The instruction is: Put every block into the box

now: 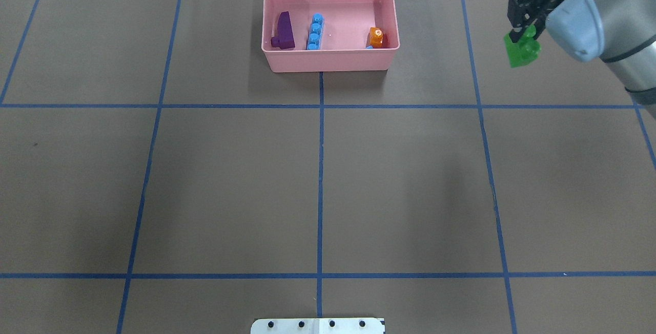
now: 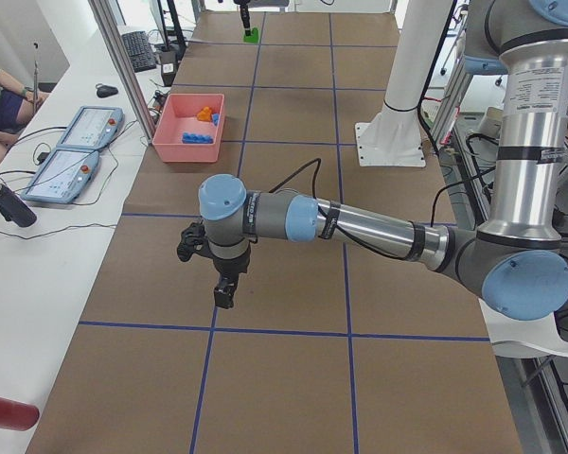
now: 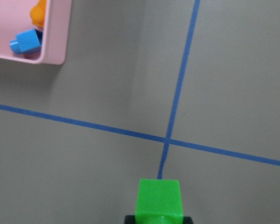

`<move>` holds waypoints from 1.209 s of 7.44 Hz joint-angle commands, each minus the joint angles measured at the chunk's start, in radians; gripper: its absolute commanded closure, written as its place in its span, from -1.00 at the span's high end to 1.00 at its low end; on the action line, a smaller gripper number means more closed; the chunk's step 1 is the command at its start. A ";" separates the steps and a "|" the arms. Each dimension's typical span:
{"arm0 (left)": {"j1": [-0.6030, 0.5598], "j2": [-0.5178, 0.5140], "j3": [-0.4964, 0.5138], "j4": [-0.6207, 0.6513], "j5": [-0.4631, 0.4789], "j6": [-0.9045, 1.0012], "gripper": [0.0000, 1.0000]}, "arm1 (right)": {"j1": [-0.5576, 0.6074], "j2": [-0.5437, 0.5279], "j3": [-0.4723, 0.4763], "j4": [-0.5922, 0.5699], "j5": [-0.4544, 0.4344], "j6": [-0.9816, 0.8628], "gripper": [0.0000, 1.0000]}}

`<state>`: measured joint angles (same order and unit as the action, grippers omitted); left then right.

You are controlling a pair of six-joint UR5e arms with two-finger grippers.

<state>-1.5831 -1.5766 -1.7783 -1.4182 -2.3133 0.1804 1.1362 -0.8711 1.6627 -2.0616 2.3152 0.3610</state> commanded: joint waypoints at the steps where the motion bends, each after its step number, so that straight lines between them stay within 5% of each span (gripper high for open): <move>1: -0.015 0.024 -0.007 -0.001 -0.015 -0.001 1.00 | -0.059 0.237 -0.244 0.006 -0.028 0.097 -1.00; 4: -0.014 0.023 -0.001 -0.001 -0.015 -0.003 1.00 | -0.111 0.366 -0.551 0.431 -0.034 0.374 -1.00; 6: -0.014 0.021 0.005 -0.001 -0.015 -0.003 1.00 | -0.151 0.498 -0.737 0.501 -0.109 0.418 -1.00; 9: -0.012 0.021 0.007 -0.001 -0.079 -0.004 1.00 | -0.222 0.628 -1.045 0.841 -0.245 0.617 -1.00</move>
<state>-1.5960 -1.5553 -1.7726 -1.4189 -2.3588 0.1766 0.9494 -0.3080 0.7514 -1.3527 2.1433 0.8951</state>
